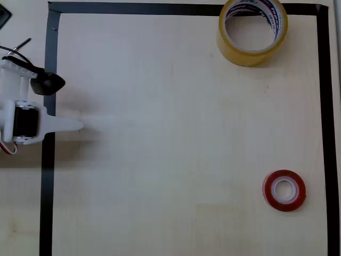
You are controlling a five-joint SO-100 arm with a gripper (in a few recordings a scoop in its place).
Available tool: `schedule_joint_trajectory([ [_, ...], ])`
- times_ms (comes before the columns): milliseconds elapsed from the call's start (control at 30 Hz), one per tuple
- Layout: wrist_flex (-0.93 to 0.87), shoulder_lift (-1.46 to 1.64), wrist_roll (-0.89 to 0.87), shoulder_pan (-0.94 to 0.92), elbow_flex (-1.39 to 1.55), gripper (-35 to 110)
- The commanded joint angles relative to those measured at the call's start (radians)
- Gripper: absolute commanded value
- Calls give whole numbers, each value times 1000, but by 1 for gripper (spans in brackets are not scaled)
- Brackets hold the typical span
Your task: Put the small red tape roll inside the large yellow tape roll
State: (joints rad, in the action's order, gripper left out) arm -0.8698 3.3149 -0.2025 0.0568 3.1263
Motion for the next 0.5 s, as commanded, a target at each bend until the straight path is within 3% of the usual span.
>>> schedule_joint_trajectory([
  [0, -5, 21, -6, 2, -11, 0],
  [467, 15, 21, -5, 3, -17, 0],
])
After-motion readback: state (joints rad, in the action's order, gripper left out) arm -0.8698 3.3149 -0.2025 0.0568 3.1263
